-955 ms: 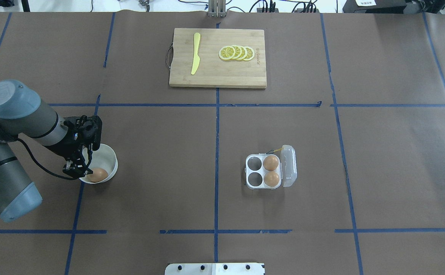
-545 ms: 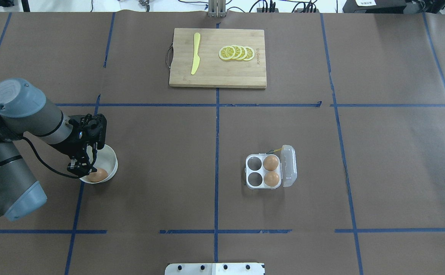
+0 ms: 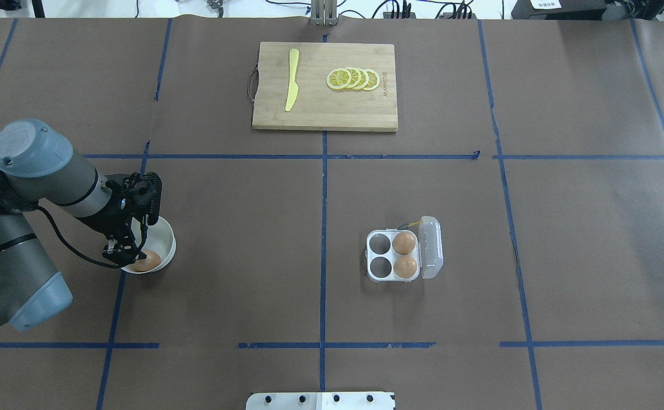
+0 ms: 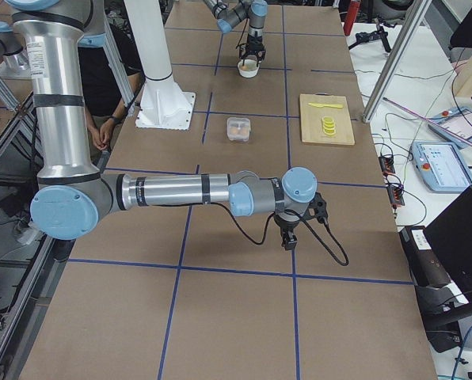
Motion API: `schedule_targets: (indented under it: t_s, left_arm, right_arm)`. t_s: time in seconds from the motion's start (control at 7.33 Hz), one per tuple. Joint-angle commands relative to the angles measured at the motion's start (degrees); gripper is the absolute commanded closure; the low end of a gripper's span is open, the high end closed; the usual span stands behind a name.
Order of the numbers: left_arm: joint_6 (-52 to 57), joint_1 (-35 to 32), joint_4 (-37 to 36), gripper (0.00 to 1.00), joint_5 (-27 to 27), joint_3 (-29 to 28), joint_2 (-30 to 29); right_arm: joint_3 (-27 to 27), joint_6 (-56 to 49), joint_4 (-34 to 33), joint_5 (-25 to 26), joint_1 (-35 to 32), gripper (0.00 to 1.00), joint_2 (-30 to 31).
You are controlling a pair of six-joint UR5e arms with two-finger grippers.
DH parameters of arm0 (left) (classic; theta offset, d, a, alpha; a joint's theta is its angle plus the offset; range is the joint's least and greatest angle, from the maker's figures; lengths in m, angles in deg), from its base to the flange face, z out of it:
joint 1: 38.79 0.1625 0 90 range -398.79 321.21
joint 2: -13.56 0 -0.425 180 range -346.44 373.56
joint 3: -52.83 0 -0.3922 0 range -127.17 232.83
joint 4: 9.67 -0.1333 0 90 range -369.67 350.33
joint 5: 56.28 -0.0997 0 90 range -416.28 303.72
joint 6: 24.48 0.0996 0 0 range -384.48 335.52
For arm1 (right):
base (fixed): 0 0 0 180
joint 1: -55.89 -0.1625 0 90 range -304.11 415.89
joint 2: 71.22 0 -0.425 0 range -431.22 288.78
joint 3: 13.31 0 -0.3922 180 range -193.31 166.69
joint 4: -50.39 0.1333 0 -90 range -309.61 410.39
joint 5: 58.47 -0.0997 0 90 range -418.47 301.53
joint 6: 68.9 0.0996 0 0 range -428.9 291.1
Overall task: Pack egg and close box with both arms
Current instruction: 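Close the left gripper around the brown egg inside the cup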
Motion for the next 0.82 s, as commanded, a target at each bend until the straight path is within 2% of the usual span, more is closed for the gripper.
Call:
schedule_targets:
  t_s: [0.0,0.68]
  left_arm:
    - [-0.33,0.59,-0.07,0.17,0.01,-0.02,0.01]
    - [-0.42,1.64,-0.42,0.17,0.1,-0.1,0.28]
  right_arm:
    - [0.09,0.0,0.0,0.07,0.22,0.0,-0.03]
    - [0.27,0.0,0.0,0.07,0.4,0.0,0.06]
